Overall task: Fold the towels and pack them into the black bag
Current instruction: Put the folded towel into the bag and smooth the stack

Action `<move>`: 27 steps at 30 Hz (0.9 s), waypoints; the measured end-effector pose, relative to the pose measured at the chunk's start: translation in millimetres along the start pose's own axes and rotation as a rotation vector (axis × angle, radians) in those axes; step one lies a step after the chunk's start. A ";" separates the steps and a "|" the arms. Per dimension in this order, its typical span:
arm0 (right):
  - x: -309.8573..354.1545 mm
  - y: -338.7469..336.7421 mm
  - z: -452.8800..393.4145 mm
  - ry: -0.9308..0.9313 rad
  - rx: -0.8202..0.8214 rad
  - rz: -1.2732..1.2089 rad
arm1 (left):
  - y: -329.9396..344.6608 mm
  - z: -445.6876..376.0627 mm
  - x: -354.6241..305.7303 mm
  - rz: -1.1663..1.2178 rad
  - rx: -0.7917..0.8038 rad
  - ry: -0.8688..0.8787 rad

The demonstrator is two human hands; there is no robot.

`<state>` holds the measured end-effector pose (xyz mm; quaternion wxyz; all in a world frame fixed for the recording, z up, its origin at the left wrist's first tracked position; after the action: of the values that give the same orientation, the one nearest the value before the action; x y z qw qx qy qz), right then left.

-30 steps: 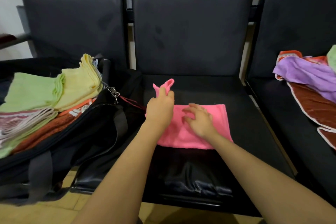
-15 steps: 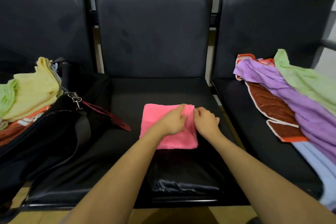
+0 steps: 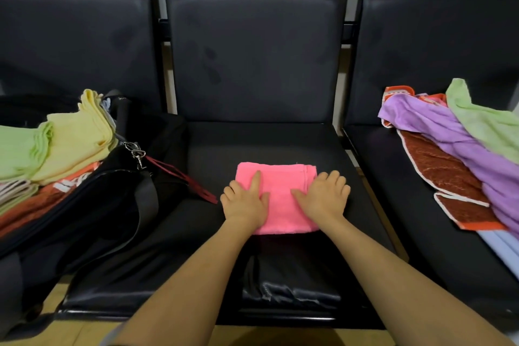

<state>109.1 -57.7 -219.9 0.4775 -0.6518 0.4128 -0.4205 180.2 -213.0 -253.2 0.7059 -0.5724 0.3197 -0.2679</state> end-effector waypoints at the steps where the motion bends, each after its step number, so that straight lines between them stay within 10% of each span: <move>1: -1.3 2.1 -1.4 0.011 0.034 0.027 | -1.1 0.3 -0.9 0.023 -0.017 0.004; 6: 5.7 11.6 -4.8 0.001 0.168 -0.080 | -6.3 4.4 -0.1 0.134 -0.021 0.030; 27: 197.8 -146.3 34.0 -0.441 -0.223 -0.565 | -204.2 35.0 139.3 -0.012 -0.520 0.002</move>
<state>221.5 -204.5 -54.1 0.3463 -0.8629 0.1473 -0.3374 295.1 -335.5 -68.4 0.5331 -0.7362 0.3754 -0.1814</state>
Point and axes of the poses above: each hand's wrist, its own z-axis away from the middle knuckle, its own y-axis out of the palm, x = y × z, the point moved 6 cm from there along -z, towards the middle knuckle, and after that the axes turned 9 degrees about -y, right-handed, at the moved point
